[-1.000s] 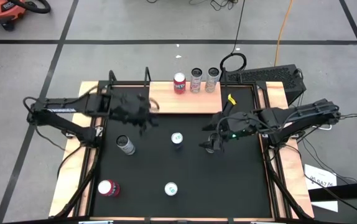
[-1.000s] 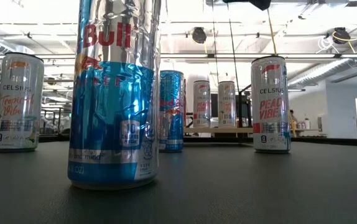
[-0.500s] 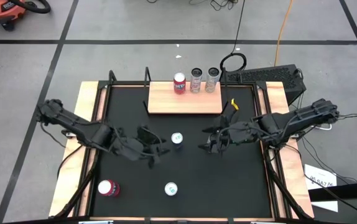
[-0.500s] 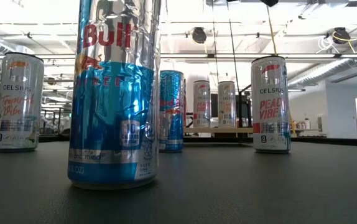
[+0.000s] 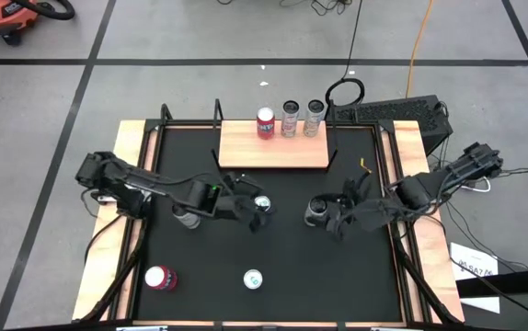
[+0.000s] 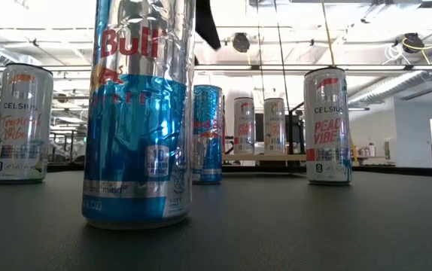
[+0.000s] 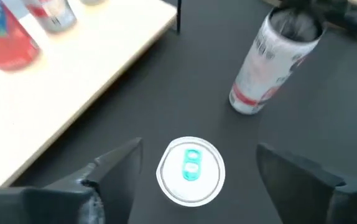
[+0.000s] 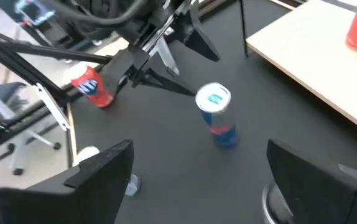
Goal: Place canned beverage on shelf
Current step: Put the blue soda can on the shelf
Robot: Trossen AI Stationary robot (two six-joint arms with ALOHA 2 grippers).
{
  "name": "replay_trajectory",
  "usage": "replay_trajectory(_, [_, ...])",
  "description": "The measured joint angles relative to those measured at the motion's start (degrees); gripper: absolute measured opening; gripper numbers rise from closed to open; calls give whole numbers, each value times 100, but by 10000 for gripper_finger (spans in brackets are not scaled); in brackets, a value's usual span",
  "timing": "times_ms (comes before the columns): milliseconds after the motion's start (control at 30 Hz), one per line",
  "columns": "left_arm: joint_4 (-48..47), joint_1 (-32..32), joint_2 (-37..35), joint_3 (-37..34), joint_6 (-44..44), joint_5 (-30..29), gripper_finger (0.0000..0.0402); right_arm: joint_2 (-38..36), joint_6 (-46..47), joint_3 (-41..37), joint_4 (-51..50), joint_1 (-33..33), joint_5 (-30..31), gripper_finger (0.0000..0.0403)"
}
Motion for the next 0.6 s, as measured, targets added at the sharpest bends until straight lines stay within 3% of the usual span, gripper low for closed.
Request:
replay_trajectory(233, [-8, 329, 224, 0, 43, 349, 371, -23, 829, 0, -884, 553, 566, 354])
replay_trajectory(600, [-125, 460, 551, 0, 144, 809, 374, -23, 1049, 2, -1197, 707, 756, 354])
